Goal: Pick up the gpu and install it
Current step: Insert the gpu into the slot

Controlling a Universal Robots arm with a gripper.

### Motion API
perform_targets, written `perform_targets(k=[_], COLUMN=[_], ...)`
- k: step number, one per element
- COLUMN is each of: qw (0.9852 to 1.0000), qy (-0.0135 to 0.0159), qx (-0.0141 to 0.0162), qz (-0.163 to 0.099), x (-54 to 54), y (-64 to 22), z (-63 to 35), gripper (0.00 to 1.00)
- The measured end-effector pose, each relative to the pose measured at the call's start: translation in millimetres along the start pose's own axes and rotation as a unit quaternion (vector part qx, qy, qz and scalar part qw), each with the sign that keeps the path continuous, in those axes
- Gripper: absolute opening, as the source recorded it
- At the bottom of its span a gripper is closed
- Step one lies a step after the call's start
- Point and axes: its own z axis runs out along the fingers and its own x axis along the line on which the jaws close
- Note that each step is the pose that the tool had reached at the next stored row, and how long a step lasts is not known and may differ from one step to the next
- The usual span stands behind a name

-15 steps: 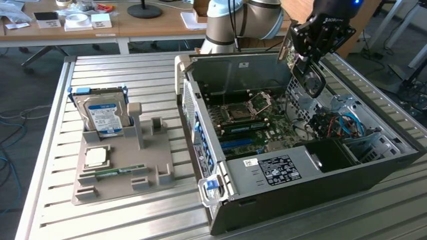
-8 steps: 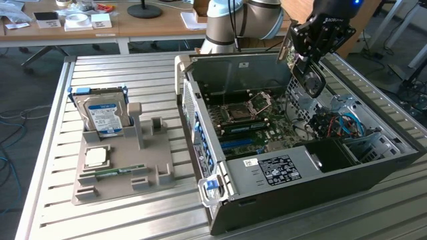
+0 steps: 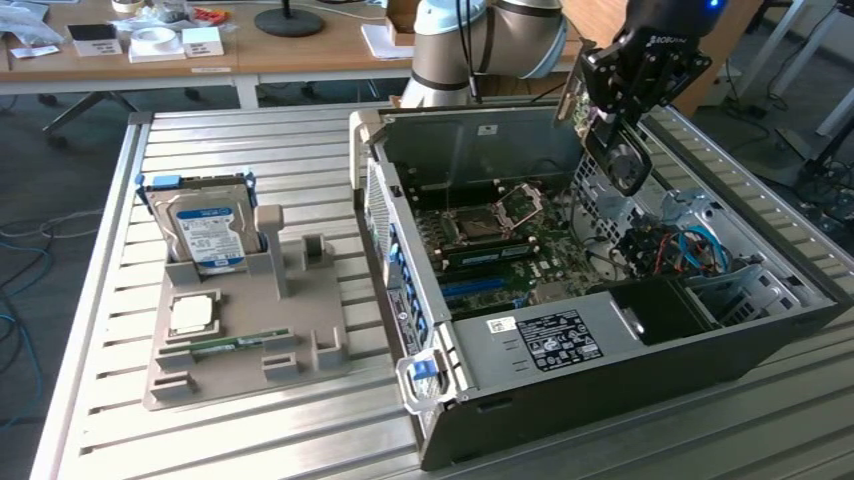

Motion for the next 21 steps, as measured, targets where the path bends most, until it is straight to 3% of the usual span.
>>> perform_targets(k=[7,12,17,21], qw=[0.9996,0.9981,0.9946,0.9904], qy=[0.0012,0.0028,0.0046,0.0062], qx=[-0.0012,-0.0027,-0.0045,-0.0059], qz=[-0.027,-0.062,-0.104,-0.138], x=[0.6,0.6,0.5,0.5], y=[0.0,0.0,0.0,0.0], z=[0.0,0.0,0.0,0.0], gripper=[0.27,0.27,0.27,0.27])
